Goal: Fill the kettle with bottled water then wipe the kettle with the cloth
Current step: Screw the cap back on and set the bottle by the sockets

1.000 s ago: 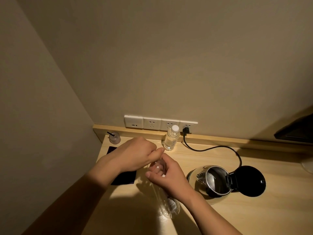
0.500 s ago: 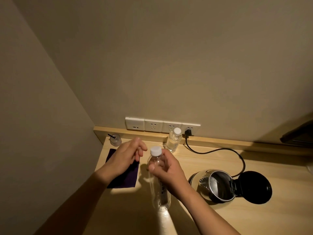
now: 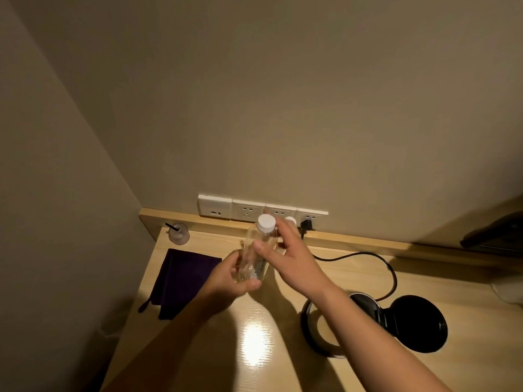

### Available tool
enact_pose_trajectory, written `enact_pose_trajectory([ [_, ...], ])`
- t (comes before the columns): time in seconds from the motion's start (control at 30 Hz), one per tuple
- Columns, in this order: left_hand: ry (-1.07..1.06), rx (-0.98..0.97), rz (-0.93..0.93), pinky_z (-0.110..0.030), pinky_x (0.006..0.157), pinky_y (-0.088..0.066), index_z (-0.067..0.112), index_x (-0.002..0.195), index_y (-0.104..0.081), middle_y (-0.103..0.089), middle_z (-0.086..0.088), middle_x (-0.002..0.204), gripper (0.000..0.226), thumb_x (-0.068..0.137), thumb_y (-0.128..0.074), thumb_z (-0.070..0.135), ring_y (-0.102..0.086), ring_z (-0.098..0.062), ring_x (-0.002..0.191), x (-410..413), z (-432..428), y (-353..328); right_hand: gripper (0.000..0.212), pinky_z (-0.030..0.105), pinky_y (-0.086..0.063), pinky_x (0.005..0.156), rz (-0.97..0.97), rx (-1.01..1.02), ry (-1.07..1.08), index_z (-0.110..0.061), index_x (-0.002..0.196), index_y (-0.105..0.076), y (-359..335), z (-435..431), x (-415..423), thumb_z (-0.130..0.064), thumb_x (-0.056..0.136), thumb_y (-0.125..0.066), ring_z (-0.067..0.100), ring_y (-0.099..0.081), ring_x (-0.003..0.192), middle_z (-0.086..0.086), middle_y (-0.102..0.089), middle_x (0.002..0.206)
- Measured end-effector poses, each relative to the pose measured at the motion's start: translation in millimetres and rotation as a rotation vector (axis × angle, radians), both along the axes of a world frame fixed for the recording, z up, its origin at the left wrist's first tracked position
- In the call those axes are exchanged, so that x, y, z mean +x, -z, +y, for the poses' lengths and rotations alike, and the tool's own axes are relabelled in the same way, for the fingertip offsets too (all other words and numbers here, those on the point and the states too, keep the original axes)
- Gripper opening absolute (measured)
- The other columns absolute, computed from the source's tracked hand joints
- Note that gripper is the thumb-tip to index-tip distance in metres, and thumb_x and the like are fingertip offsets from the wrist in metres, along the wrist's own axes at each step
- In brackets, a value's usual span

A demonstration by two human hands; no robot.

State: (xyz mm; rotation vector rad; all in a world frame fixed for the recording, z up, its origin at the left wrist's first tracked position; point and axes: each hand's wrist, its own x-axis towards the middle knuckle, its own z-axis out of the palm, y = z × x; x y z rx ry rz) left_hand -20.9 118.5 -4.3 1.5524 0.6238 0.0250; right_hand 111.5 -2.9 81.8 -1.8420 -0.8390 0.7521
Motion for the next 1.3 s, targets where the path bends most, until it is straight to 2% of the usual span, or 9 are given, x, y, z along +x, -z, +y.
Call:
enact_pose_trajectory([
  [0.07, 0.017, 0.014, -0.027, -0.020, 0.083, -0.056, 0.030, 0.132, -0.057, -0.072, 0.014, 0.115, 0.054, 0.085, -0.079, 0.014, -0.064, 0.011, 0.104, 9, 7, 11, 0.057, 0.025, -0.046, 0.104, -0.153, -0.027, -0.008, -0.035, 0.147, -0.053, -12, 5, 18, -0.049, 0.094, -0.068, 0.003, -0.051, 0.125, -0.010, -0.052, 0.135],
  [0.2, 0.036, 0.021, -0.013, -0.035, 0.086, -0.062, 0.037, 0.126, -0.059, -0.070, 0.014, 0.120, 0.051, 0.084, -0.082, 0.020, -0.064, -0.003, 0.114, 26, 24, 35, 0.029, 0.028, -0.049, 0.084, -0.454, -0.125, -0.113, -0.019, 0.121, -0.072, -25, 22, 46, -0.033, 0.096, -0.072, 0.009, -0.058, 0.097, -0.003, -0.064, 0.112],
  [0.27, 0.043, 0.021, 0.008, -0.035, 0.087, -0.062, 0.035, 0.128, -0.059, -0.069, 0.011, 0.124, 0.054, 0.083, -0.083, 0.020, -0.063, -0.007, 0.115, 35, 31, 47, 0.028, 0.032, -0.049, 0.083, -0.559, -0.218, -0.195, -0.016, 0.118, -0.072, -25, 31, 55, -0.033, 0.096, -0.072, 0.014, -0.058, 0.096, 0.001, -0.067, 0.110],
  [0.4, 0.065, 0.182, 0.015, -0.015, 0.087, -0.055, 0.029, 0.127, -0.060, -0.057, 0.008, 0.124, 0.056, 0.078, -0.085, 0.014, -0.060, -0.007, 0.113, 54, 42, 67, 0.026, 0.042, -0.048, 0.087, -0.738, -0.363, -0.295, -0.017, 0.111, -0.071, -12, 45, 66, -0.039, 0.097, -0.068, 0.025, -0.058, 0.103, 0.004, -0.069, 0.106],
  [0.47, 0.068, 0.216, 0.036, -0.025, 0.095, -0.055, 0.030, 0.124, -0.061, -0.053, 0.005, 0.123, 0.056, 0.075, -0.086, 0.014, -0.061, -0.010, 0.113, 63, 47, 76, 0.023, 0.040, -0.044, 0.087, -0.792, -0.400, -0.301, -0.020, 0.105, -0.069, -2, 49, 68, -0.041, 0.098, -0.065, 0.026, -0.057, 0.104, 0.003, -0.068, 0.104],
  [0.63, 0.050, 0.249, 0.078, -0.028, 0.093, -0.051, 0.032, 0.122, -0.058, -0.064, 0.009, 0.116, 0.059, 0.074, -0.084, 0.010, -0.063, -0.011, 0.109, 76, 51, 94, 0.023, 0.039, -0.035, 0.085, -0.850, -0.445, -0.278, -0.021, 0.104, -0.068, 15, 54, 70, -0.042, 0.100, -0.062, 0.026, -0.056, 0.104, 0.003, -0.067, 0.103],
  [0.77, 0.008, 0.257, 0.110, -0.016, 0.080, -0.044, 0.019, 0.126, -0.056, -0.064, 0.014, 0.103, 0.058, 0.077, -0.082, 0.003, -0.059, 0.002, 0.091, 81, 48, 105, 0.023, 0.039, -0.034, 0.083, -0.861, -0.433, -0.269, -0.019, 0.104, -0.067, 23, 54, 69, -0.040, 0.099, -0.063, 0.028, -0.057, 0.103, 0.005, -0.067, 0.103],
  [0.97, -0.066, 0.280, 0.125, -0.040, 0.096, -0.054, 0.022, 0.123, -0.057, -0.071, 0.003, 0.114, 0.064, 0.069, -0.089, 0.013, -0.067, -0.018, 0.106, 86, 45, 113, 0.023, 0.040, -0.035, 0.086, -0.882, -0.426, -0.244, -0.018, 0.105, -0.069, 28, 57, 70, -0.040, 0.100, -0.062, 0.029, -0.055, 0.105, 0.004, -0.066, 0.104],
  [1.3, -0.134, 0.280, 0.112, -0.034, 0.103, -0.047, 0.015, 0.124, -0.058, -0.059, -0.002, 0.121, 0.060, 0.072, -0.089, 0.011, -0.059, -0.021, 0.113, 74, 42, 114, 0.029, 0.041, -0.033, 0.087, -0.896, -0.445, -0.194, -0.019, 0.115, -0.069, 28, 59, 69, -0.043, 0.101, -0.060, 0.030, -0.054, 0.110, 0.006, -0.066, 0.110],
])
